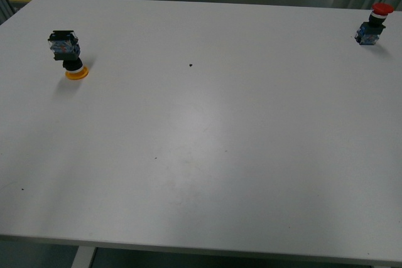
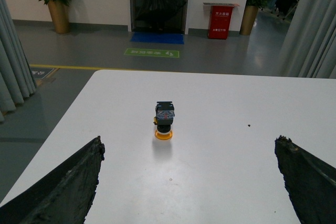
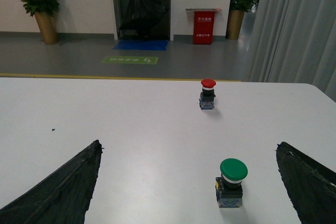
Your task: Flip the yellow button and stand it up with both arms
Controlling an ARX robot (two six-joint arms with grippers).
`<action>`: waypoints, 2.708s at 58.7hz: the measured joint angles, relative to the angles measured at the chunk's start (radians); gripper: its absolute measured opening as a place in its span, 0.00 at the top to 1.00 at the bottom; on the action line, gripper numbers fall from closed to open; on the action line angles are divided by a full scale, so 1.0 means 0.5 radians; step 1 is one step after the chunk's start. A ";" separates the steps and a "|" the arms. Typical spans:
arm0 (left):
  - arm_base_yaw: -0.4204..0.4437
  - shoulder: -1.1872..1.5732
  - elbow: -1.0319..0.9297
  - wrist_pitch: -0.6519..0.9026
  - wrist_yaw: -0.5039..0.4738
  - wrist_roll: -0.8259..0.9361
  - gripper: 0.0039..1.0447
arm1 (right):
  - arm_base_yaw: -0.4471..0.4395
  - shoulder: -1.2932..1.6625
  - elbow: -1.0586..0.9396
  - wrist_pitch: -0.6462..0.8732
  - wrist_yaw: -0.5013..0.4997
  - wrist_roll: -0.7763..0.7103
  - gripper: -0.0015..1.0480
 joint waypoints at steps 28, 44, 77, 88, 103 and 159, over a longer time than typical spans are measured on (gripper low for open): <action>0.000 0.000 0.000 0.000 0.000 0.000 0.06 | 0.000 0.000 0.000 0.000 0.000 0.000 0.07; 0.000 0.000 0.000 0.000 0.000 0.000 0.06 | 0.000 0.000 0.000 0.000 0.000 0.000 0.07; 0.607 1.453 0.588 0.224 0.239 -0.298 0.06 | 0.001 -0.002 0.000 0.000 0.001 0.000 0.07; 0.642 2.254 1.004 0.311 0.264 -0.046 0.06 | 0.000 -0.002 0.000 0.000 -0.002 -0.001 0.07; 0.469 2.916 1.579 0.101 0.278 0.153 0.06 | 0.000 -0.002 0.000 0.000 -0.001 0.000 0.07; 0.082 4.007 2.676 -0.392 0.228 -0.021 0.06 | 0.001 -0.002 0.000 0.000 0.000 0.000 0.07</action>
